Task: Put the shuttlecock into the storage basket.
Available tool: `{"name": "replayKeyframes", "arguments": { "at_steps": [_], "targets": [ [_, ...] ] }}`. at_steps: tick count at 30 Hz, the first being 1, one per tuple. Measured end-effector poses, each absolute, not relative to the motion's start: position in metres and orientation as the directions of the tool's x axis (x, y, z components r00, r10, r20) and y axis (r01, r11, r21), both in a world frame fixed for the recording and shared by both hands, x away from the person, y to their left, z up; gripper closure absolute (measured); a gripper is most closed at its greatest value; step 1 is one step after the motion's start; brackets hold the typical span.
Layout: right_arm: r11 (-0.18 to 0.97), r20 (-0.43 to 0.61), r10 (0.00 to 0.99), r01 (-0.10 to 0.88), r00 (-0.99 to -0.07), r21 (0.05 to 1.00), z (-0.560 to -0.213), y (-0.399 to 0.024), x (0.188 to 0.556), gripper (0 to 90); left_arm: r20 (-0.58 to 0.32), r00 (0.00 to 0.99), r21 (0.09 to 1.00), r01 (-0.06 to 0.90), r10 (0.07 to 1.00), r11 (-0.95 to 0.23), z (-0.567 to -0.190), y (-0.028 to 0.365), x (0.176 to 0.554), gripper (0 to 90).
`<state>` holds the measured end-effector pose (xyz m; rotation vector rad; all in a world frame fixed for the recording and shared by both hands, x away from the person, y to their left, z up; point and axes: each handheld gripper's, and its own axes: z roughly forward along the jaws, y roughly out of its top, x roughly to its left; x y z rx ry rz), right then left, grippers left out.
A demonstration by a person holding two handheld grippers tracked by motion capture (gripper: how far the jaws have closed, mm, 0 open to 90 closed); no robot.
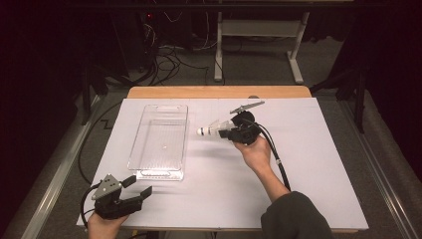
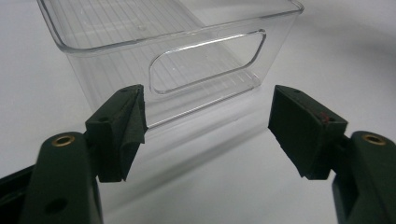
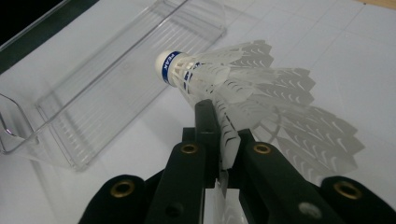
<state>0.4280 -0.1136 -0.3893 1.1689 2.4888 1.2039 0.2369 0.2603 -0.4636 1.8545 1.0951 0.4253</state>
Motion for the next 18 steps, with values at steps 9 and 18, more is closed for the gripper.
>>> {"name": "replayKeyframes", "arguments": {
  "at_steps": [9, 18],
  "targets": [
    [0.379, 0.197, 0.688, 0.577, -0.698, 0.723, -0.384, -0.107, 0.428, 89.6, -0.147, 0.544, 0.836, 0.514, 0.826, -0.190, -0.464, 0.262, 0.238, 28.8],
    [0.385, 0.189, 0.686, 0.571, -0.702, 0.725, -0.383, -0.100, 0.430, 89.7, -0.147, 0.535, 0.834, 0.519, 0.832, -0.186, -0.464, 0.265, 0.239, 28.9]
  ]
}}
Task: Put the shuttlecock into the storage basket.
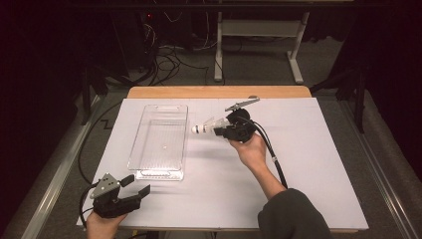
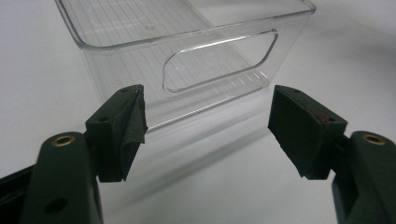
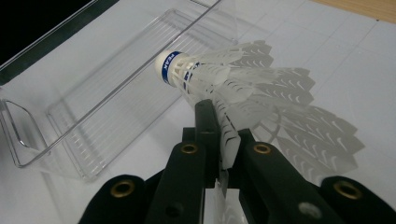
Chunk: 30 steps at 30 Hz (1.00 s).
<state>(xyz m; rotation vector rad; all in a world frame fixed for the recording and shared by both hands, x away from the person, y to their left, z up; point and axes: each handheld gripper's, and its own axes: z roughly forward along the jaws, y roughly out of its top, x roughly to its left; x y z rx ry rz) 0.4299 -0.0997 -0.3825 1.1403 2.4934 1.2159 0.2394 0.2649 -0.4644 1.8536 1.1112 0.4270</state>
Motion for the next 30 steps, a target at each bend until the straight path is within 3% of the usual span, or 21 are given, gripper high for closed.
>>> {"name": "replayKeyframes", "arguments": {
  "at_steps": [30],
  "targets": [
    [0.414, 0.173, 0.663, 0.549, -0.728, 0.726, -0.366, -0.056, 0.440, 89.7, -0.142, 0.545, 0.844, 0.503, 0.826, -0.187, -0.461, 0.268, 0.236, 29.0]
  ]
}}
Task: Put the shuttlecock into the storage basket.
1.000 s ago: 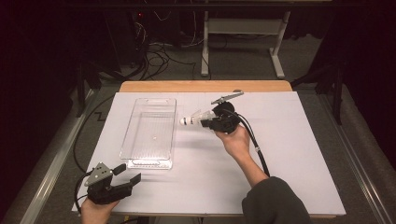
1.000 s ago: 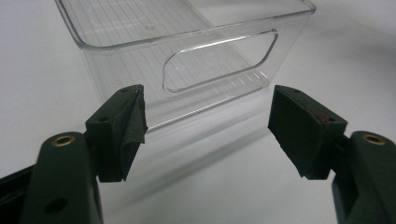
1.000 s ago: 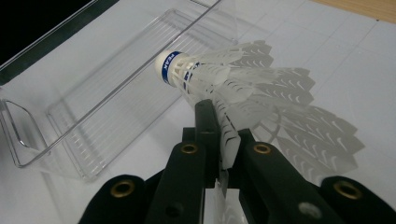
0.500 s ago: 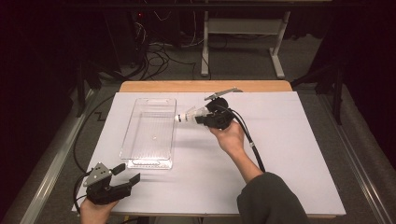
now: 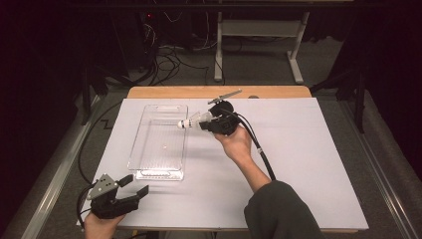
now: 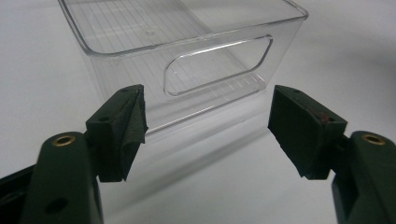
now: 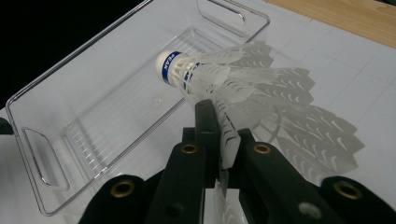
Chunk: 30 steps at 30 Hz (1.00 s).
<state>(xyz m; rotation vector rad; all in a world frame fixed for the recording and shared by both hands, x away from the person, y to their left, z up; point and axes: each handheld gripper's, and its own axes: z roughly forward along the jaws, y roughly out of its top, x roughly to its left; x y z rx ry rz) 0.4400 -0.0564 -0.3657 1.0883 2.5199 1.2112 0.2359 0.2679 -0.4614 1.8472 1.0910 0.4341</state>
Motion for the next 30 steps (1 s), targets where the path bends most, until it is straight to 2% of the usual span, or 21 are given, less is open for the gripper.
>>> {"name": "replayKeyframes", "arguments": {
  "at_steps": [30],
  "targets": [
    [0.463, 0.159, 0.638, 0.540, -0.754, 0.703, -0.366, -0.014, 0.450, 89.7, -0.155, 0.550, 0.846, 0.502, 0.821, -0.177, -0.461, 0.268, 0.237, 29.2]
  ]
}}
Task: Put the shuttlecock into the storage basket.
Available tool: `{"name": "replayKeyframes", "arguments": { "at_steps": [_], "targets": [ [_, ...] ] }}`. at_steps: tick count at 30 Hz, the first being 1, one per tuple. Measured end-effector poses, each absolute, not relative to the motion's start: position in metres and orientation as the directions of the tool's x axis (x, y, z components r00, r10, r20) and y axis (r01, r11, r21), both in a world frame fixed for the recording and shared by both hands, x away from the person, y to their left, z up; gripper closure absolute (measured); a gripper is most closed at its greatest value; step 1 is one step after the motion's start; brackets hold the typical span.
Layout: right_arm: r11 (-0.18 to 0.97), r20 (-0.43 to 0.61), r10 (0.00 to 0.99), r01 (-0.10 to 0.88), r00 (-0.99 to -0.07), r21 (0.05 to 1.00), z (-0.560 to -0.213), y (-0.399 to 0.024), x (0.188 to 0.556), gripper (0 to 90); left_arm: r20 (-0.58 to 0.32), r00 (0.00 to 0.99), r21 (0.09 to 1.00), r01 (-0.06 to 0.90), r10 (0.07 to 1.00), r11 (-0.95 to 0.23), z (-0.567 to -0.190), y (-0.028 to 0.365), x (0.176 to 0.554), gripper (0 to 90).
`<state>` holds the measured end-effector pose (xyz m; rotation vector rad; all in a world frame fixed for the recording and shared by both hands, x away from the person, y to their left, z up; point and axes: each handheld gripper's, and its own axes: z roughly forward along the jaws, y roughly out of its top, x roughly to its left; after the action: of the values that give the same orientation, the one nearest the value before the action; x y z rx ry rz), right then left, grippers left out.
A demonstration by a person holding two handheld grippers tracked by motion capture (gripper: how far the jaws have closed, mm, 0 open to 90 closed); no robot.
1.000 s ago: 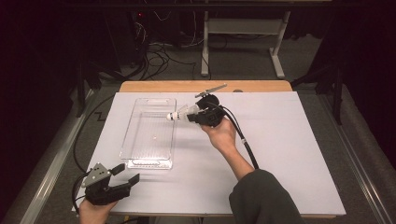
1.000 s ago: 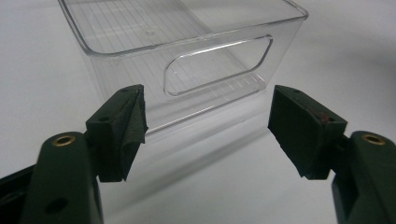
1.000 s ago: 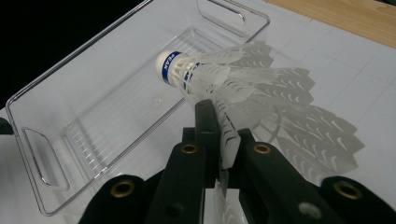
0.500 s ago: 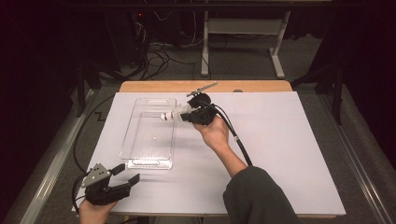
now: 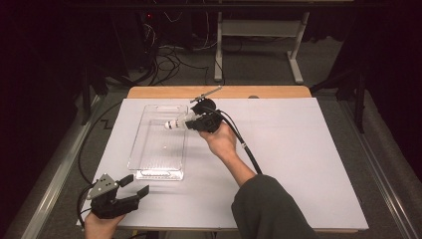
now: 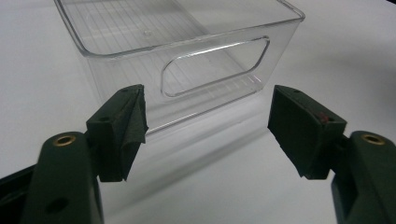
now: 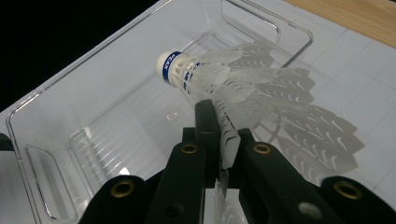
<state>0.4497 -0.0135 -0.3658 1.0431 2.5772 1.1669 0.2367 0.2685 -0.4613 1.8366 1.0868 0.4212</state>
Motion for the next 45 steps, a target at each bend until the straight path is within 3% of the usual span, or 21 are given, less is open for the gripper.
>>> {"name": "replayKeyframes", "arguments": {
  "at_steps": [45],
  "targets": [
    [0.496, 0.183, 0.624, 0.567, -0.759, 0.658, -0.383, 0.042, 0.474, 89.7, -0.174, 0.549, 0.848, 0.505, 0.817, -0.158, -0.462, 0.271, 0.236, 29.1]
  ]
}}
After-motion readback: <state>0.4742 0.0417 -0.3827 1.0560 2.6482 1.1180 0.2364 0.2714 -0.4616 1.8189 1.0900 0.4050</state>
